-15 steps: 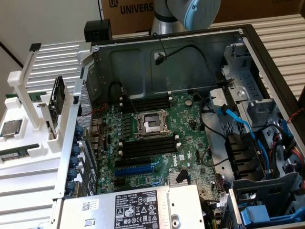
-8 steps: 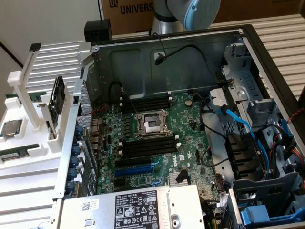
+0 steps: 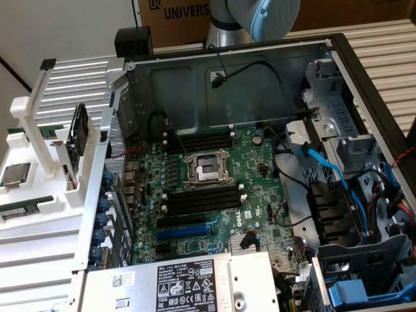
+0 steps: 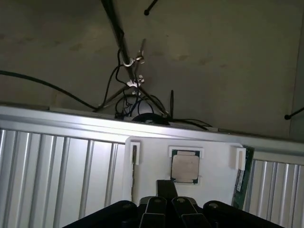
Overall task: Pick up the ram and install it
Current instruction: 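Pick up the ram and move it above insertion slot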
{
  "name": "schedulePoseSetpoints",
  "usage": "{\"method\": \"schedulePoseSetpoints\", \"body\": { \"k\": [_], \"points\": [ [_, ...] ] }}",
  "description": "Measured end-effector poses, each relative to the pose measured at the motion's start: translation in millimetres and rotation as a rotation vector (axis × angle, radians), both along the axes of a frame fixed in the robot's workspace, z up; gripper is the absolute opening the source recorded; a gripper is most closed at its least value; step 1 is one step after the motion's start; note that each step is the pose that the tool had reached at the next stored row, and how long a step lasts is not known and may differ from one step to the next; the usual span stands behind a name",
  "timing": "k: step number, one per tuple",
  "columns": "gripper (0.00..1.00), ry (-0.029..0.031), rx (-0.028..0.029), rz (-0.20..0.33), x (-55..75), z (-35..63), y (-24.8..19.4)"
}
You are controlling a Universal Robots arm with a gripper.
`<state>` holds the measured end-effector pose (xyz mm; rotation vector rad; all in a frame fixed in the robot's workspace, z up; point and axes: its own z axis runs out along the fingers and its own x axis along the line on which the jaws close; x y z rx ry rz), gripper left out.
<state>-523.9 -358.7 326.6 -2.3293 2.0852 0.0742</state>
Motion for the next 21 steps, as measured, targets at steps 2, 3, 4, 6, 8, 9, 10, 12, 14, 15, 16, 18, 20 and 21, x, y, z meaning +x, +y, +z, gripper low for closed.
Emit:
{"method": "schedulePoseSetpoints", "body": {
  "k": [2, 3, 4, 6, 8, 9, 10, 12, 14, 15, 16, 18, 20, 21],
  "points": [
    [0.10, -0.0004, 0.0009, 0.000, -0.3, -3.6, -7.4],
    [0.10, -0.0004, 0.0016, 0.000, -0.2, -5.6, -12.3],
    [0.10, -0.0004, 0.0020, 0.000, -0.2, -7.4, -16.8],
    [0.10, -0.0004, 0.0022, 0.000, 0.4, -10.9, -24.3],
    [0.10, -0.0008, 0.0023, 0.000, 1.9, -14.8, -29.6],
    [0.10, -0.0006, 0.0023, 0.000, 3.8, -16.4, -30.8],
    [0.10, -0.0005, 0.0022, 0.000, 6.7, -18.4, -31.5],
    [0.10, -0.0006, 0.0022, 0.000, 12.7, -22.0, -31.8],
    [0.10, -0.0006, 0.0022, 0.000, 17.9, -25.7, -32.0],
    [0.10, -0.0006, 0.0022, 0.000, 20.1, -27.4, -32.5],
    [0.10, -0.0007, 0.0022, 0.000, 22.4, -29.3, -32.9],
    [0.10, -0.0007, 0.0022, 0.000, 27.9, -33.0, -34.1],
    [0.10, -0.0007, 0.0022, 0.000, 33.5, -36.5, -36.1],
    [0.10, -0.0007, 0.0022, 0.000, 36.6, -38.5, -37.2]
  ]
}}
